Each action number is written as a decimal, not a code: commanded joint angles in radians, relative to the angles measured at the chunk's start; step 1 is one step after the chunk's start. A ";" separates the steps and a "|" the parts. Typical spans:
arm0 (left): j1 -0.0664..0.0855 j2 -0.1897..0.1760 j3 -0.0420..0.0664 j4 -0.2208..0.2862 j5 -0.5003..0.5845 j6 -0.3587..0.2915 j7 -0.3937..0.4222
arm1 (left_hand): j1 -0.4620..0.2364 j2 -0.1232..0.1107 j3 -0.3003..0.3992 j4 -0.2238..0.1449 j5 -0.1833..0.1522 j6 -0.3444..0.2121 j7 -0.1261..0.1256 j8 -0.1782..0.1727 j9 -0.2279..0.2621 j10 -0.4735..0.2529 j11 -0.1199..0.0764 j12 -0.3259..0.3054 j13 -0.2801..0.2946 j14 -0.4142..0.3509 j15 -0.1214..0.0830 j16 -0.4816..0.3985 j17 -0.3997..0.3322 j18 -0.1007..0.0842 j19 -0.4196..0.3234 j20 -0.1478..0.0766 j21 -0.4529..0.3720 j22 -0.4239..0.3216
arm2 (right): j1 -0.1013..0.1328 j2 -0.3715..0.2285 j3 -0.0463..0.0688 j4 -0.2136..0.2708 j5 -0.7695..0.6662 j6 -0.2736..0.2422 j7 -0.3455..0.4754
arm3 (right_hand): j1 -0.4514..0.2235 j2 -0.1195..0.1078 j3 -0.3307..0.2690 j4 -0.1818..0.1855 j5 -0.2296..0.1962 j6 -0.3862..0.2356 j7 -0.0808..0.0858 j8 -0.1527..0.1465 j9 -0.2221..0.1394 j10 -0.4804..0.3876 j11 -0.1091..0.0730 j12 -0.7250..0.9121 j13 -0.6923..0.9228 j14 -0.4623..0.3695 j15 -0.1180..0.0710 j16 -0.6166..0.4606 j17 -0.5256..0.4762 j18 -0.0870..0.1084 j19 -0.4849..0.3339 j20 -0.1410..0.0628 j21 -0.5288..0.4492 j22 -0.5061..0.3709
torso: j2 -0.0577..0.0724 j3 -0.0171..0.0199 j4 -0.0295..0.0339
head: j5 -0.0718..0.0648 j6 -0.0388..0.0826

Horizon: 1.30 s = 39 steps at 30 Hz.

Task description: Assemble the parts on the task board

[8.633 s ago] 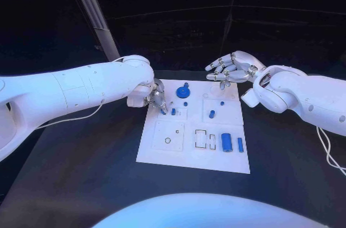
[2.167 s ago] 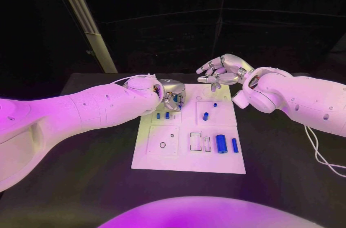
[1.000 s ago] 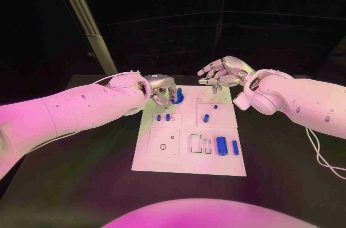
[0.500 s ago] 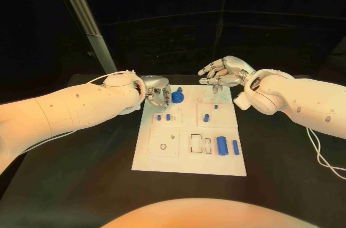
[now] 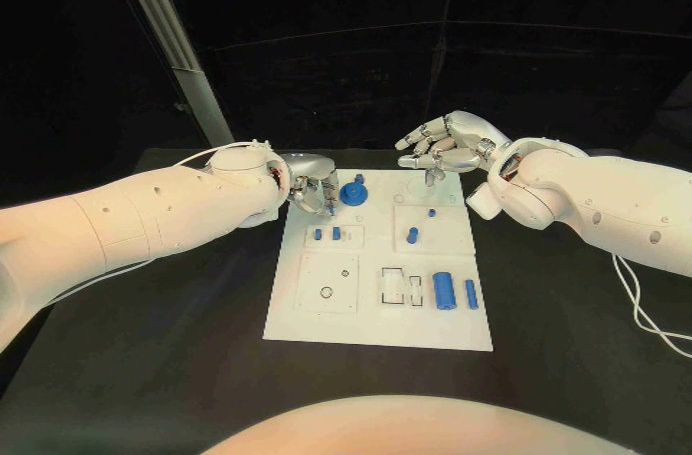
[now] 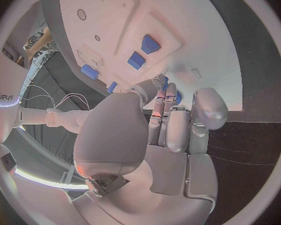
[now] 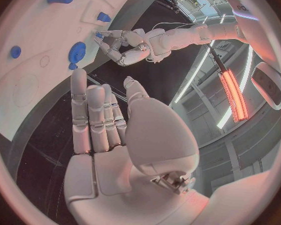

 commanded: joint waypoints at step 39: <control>-0.004 0.016 -0.005 -0.007 0.005 0.053 -0.009 | -0.020 -0.012 -0.008 -0.002 0.003 0.010 -0.003 -0.010 -0.001 0.022 -0.001 -0.014 0.002 0.017 -0.002 0.002 -0.004 -0.018 -0.002 -0.003 0.005 0.006 | 0.002 0.003 0.001 -0.001 0.000 -0.001 0.011 | 0.009 0.003 0.006 0.001 0.004 -0.006 0.002 0.003 0.001 -0.006 0.003 0.004 -0.002 -0.005 0.001 0.005 0.001 0.005 -0.006 0.000 -0.004 0.002 | 0.000 0.0002 0.0012 | 0.002 -0.005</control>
